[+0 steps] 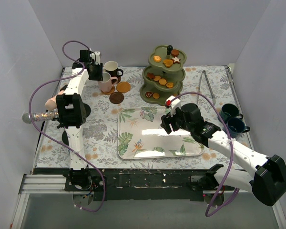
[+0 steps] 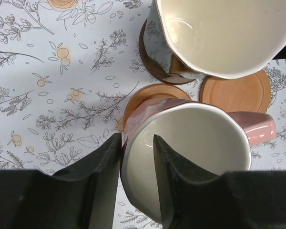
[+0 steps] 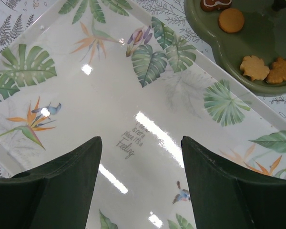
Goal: Serve the afternoon tea
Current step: Place the cup on the coaster.
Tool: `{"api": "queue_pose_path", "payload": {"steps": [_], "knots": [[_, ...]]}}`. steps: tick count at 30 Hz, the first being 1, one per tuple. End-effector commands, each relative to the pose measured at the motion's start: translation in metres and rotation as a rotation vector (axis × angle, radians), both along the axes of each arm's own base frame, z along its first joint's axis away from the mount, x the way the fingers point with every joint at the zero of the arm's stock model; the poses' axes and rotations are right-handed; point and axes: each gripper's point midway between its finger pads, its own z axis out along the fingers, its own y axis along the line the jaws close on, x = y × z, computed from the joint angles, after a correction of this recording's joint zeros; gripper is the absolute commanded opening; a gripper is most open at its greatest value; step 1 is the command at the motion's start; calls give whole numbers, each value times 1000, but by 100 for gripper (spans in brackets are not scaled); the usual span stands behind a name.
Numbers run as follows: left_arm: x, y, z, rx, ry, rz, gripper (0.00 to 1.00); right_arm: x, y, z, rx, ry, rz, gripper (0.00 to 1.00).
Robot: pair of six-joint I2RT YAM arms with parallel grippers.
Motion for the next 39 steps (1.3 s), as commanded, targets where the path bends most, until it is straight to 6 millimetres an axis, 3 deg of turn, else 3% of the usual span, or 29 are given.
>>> {"api": "queue_pose_path", "payload": {"steps": [1,11,19,27,33,39], "knots": [[6,-9,41,-31,-105,-37,31,4,0,10,33,-36,-18,75],[11,-16,39,-37,-138,-96,29,4,-1,8,24,-29,-22,75],[13,-10,40,-18,-143,-65,47,7,-2,11,26,-33,-38,76],[5,-8,78,-22,-212,-40,72,8,-10,24,35,-57,-81,76],[-14,-10,124,-33,-318,-41,88,5,-17,26,35,-62,-101,76],[-40,-9,164,-51,-405,-13,90,14,-35,42,36,-103,-190,77]]}}
